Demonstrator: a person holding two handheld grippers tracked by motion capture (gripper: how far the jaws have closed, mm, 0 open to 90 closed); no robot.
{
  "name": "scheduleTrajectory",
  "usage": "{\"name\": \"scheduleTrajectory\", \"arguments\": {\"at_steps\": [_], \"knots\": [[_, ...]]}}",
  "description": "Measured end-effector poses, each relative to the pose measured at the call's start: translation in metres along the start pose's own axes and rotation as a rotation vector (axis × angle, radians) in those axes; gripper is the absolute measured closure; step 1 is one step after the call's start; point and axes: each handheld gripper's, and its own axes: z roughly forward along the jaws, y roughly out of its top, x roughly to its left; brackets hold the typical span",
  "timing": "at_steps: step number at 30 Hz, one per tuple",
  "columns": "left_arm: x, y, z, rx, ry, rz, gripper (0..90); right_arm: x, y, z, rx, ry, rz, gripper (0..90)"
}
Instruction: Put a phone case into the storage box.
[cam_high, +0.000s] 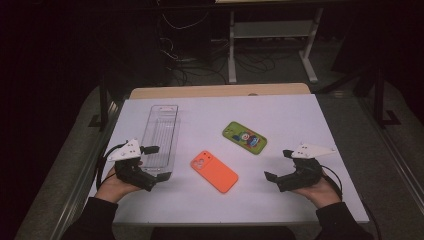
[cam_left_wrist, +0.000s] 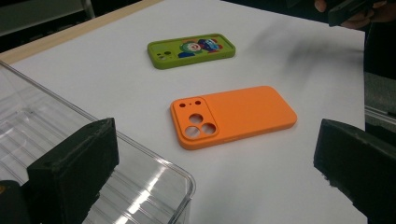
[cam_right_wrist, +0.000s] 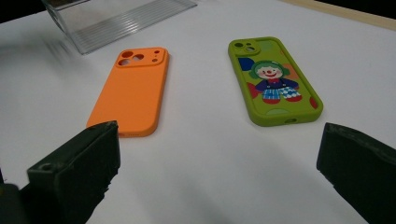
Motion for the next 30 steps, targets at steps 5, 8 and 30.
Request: {"name": "scheduleTrajectory", "arguments": {"at_steps": [5, 8, 30], "knots": [[0.000, 0.000, 0.001, -0.002, 0.000, -0.002, 0.0, 0.000, 0.000, -0.001, 0.000, -0.001, 0.000, 0.0], [0.000, 0.000, 0.001, 0.001, -0.001, -0.001, 0.0, 0.000, 0.000, -0.001, 0.002, -0.004, -0.001, 0.0], [0.003, 0.002, 0.004, 0.007, -0.010, 0.003, 0.0, -0.004, 0.022, 0.007, 0.063, -0.014, -0.009, 0.0]]}}
